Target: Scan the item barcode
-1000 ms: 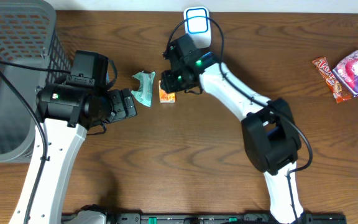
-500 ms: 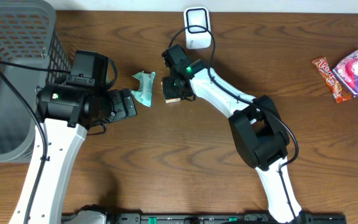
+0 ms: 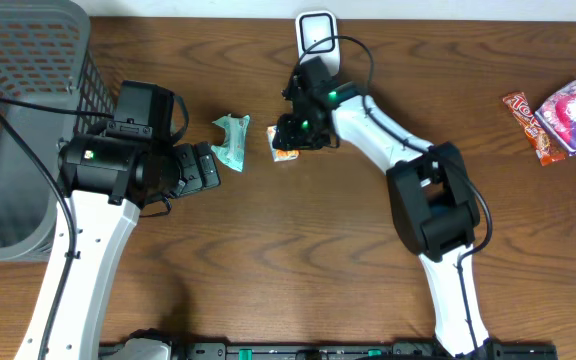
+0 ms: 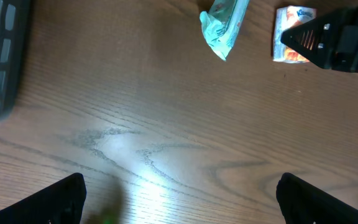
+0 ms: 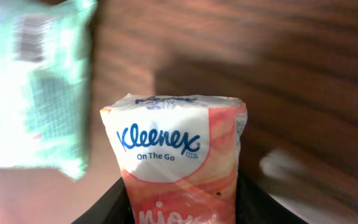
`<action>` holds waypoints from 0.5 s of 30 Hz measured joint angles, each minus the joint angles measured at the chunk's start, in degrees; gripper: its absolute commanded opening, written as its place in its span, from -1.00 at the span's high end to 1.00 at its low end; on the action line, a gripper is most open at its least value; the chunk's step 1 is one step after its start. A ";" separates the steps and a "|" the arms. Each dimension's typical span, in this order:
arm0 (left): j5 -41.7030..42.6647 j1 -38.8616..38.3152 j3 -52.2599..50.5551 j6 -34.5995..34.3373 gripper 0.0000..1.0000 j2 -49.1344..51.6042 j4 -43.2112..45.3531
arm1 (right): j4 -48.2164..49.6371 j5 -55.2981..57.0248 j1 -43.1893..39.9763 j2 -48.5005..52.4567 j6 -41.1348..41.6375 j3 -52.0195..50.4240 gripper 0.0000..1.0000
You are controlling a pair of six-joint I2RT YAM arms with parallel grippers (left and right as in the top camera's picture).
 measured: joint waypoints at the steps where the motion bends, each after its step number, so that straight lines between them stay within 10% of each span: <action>1: 0.00 0.00 0.00 0.00 -0.96 0.00 0.02 | 0.15 -3.28 -0.63 0.37 -0.63 -0.07 0.28; 15: 0.00 0.00 0.00 0.00 -0.96 0.00 0.02 | -9.09 -36.41 -10.78 2.64 -5.60 -1.14 0.28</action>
